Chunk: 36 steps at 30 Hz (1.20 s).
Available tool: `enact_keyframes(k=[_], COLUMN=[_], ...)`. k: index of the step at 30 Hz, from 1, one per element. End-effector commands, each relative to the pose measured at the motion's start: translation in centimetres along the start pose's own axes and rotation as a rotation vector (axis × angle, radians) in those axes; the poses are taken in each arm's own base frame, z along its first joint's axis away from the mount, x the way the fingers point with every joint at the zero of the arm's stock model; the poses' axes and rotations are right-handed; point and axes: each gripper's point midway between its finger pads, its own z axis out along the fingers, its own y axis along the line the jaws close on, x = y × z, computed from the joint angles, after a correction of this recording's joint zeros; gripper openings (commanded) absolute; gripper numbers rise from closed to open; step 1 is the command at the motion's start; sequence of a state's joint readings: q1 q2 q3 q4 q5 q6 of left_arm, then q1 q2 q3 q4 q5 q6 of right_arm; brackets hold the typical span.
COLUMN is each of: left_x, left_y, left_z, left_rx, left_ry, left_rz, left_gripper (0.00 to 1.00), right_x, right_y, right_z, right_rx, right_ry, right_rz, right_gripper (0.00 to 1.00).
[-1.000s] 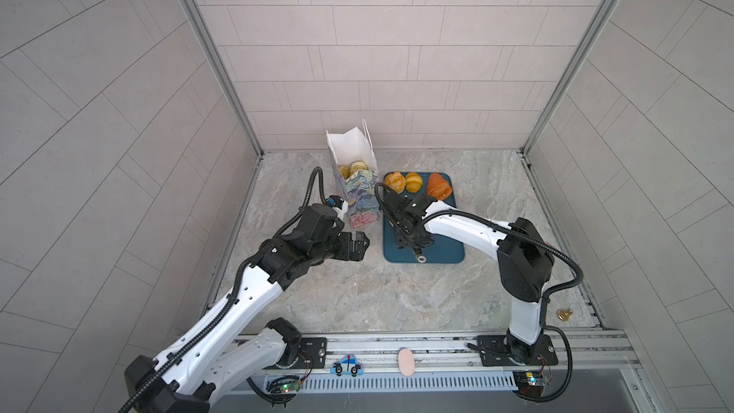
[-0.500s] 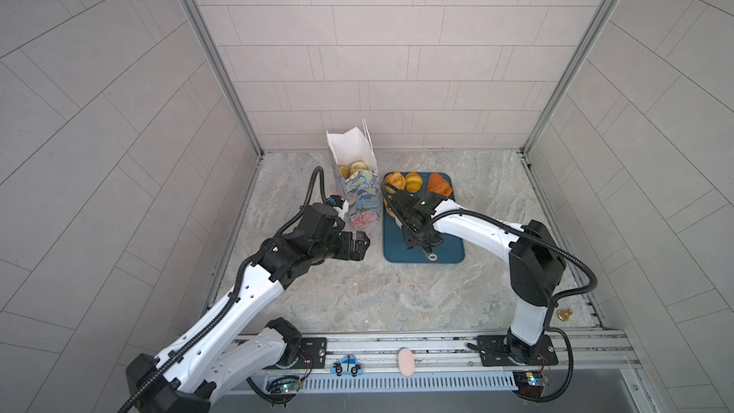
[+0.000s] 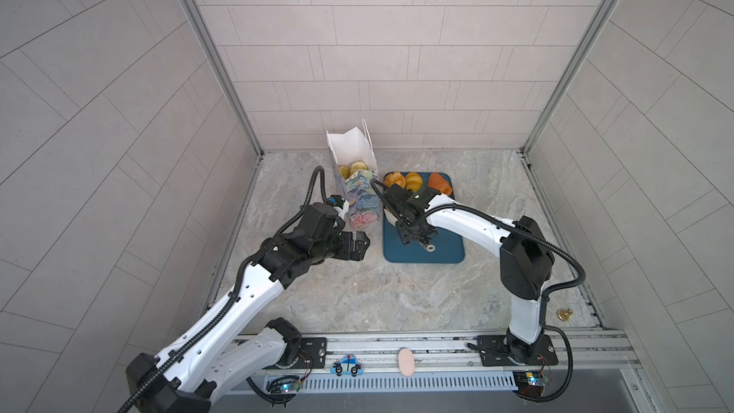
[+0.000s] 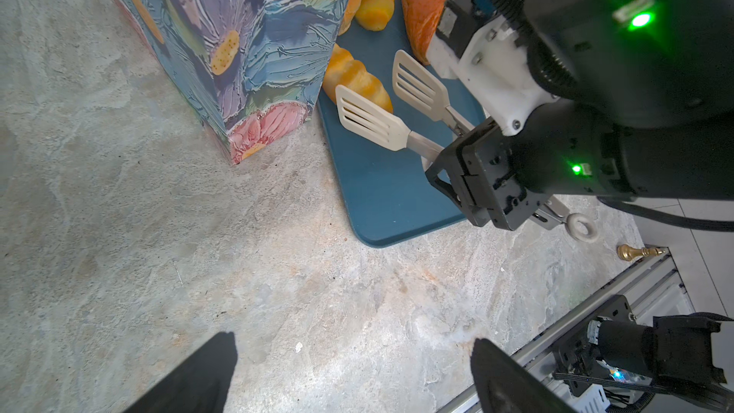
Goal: Place the fake bread into the paper bag
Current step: 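Position the open tongs above the long striped yellow bun, then lower the tongs and close them on the striped yellow bun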
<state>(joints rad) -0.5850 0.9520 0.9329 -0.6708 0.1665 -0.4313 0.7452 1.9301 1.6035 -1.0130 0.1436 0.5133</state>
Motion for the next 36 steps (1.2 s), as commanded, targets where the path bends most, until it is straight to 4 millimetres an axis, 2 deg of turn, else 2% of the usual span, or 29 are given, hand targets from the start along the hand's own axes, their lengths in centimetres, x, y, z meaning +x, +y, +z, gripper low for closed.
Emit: enact_keyframes(k=[1, 10, 24, 30, 36], left_x=[-1.2, -1.5, -1.5, -1.5, -1.7], left_y=[-0.1, -0.1, 0.2, 0.1, 0.1], left_z=[-1.1, -1.2, -1.4, -1.6, -1.8], left_rx=[-0.013, -0.023, -0.037, -0.036, -0.037], left_ry=[-0.031, -0.025, -0.033, -0.035, -0.048], left_rz=[0.009, 0.027, 0.024, 0.020, 0.020], left_gripper=[1.00, 1.00, 1.00, 1.00, 1.00], right_x=[-0.4, -1.3, -2.8, -2.6, -1.7], right_y=[-1.0, -1.4, -0.6, -0.7, -1.2], right_z=[0.0, 1.2, 2.4, 2.6, 2.4], right_rx=[0.044, 0.061, 0.049, 0.050, 0.054], right_ry=[0.005, -0.006, -0.008, 0.009, 0.032], right_rz=[-0.031, -0.050, -0.078, -0.087, -0.092], right_gripper=[0.62, 0.62, 0.62, 0.56, 0.43])
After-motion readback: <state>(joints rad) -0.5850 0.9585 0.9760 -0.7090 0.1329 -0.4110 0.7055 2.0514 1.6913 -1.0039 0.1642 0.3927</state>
